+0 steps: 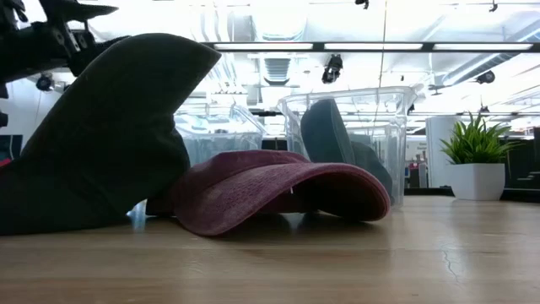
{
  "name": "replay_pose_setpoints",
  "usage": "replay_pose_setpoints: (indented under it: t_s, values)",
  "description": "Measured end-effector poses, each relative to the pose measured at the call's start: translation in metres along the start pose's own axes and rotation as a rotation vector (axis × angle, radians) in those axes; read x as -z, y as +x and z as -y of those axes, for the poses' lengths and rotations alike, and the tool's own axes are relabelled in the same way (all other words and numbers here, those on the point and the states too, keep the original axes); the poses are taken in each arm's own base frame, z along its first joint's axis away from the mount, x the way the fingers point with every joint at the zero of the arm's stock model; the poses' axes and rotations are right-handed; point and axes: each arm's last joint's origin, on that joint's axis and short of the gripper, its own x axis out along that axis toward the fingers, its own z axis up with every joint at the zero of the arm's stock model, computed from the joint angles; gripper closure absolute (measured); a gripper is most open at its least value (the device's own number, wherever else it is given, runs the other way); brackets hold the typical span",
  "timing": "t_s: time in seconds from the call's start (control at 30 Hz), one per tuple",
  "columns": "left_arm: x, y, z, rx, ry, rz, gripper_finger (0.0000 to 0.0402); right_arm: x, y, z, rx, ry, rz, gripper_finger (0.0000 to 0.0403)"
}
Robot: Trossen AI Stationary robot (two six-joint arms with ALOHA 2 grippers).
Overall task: Pick and place caps into container
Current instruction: Put the black cap into the right transparent container
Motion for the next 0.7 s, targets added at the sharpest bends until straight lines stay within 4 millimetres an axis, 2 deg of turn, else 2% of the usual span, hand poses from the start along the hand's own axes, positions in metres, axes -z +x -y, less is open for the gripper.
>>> replay_pose_setpoints:
  t_s: [0.1,0.23,0.33,0.43,0.5,0.7]
  values:
    - [-0.002,0.000,-0.001,-0.030,-0.022,0.077,0.0228,0.004,0.016,-0.007,-0.002,0.010,-0.039,0.0176]
    - [-0.004,0.000,-0.001,-0.044,-0.107,0.149,0.0228,0.010,0.049,-0.023,-0.049,0.015,-0.056,0.0177]
    - [-0.004,0.001,0.000,-0.061,-0.101,0.113,0.0228,0.011,0.078,-0.031,-0.066,0.035,-0.058,0.0175]
    - [-0.005,0.004,0.011,-0.025,-0.079,0.074,0.0228,0.009,0.106,-0.039,-0.108,0.048,-0.045,0.0175]
    - [-0.005,0.005,0.017,-0.012,-0.053,0.040,0.0228,0.008,0.118,-0.043,-0.142,0.057,-0.027,0.0175]
    - [-0.005,0.008,0.026,0.008,-0.011,-0.012,0.0228,0.009,0.150,-0.043,-0.096,0.039,-0.032,0.0175]
